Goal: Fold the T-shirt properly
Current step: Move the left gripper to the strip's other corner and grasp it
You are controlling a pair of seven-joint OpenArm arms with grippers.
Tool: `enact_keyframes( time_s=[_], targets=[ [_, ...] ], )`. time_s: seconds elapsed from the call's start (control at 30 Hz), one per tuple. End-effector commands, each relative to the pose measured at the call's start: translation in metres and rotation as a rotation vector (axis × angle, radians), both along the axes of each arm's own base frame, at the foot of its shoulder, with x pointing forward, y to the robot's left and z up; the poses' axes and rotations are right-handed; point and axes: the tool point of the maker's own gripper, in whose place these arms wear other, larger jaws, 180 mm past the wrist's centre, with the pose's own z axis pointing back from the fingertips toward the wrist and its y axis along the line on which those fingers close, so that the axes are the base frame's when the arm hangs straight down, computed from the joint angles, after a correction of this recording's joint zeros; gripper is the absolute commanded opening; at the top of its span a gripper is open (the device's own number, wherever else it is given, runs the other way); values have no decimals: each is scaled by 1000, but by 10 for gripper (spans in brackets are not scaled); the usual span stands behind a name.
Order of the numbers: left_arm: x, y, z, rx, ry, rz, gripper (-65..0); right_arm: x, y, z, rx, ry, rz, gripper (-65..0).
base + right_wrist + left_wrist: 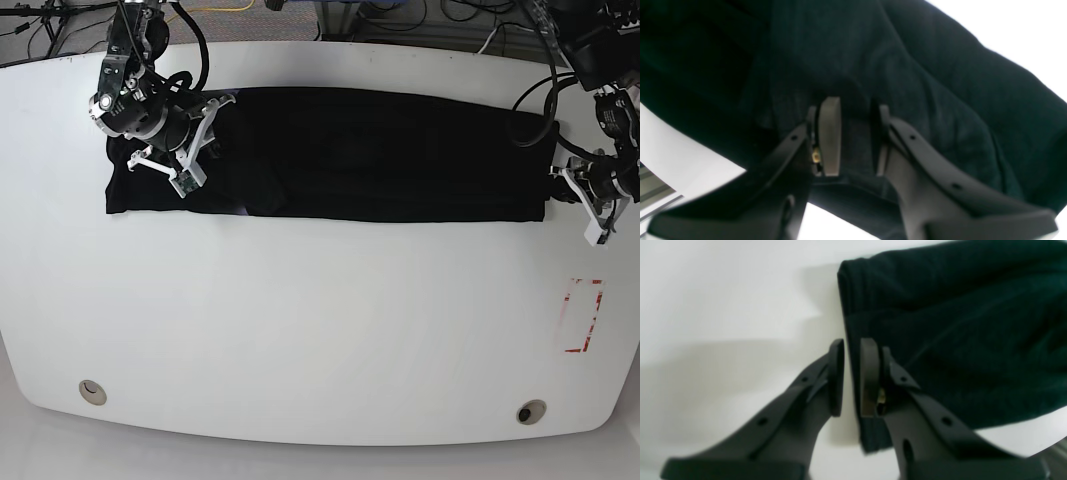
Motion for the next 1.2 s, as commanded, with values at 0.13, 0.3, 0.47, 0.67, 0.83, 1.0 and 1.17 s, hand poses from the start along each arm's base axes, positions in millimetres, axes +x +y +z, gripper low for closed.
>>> enact_keyframes(
  time_s=[0.13,0.3,0.47,0.67,0.83,1.0,1.17],
  targets=[
    [-2,10,25,93,-47,-38,-585,9,1,12,7,-50,9,-512],
    [-7,16,26,116,-36,-44,-582,9,1,12,7,-52,9,-512],
    [-3,16,31,116,-53,-40,-560,9,1,12,7,-52,9,-512],
    [15,13,38,85,-92,-20,-360,9,2,12,8,-51,12,-512],
    [17,14,30,21,-93,35,-275,9,2,12,9,-51,13,-512],
    [16,1,12,-45,-60,46,-275,9,2,12,9,-50,13,-512],
    [9,-4,1,-70,-11,49,-275,8,3,11,10,-48,13,-512]
  ],
)
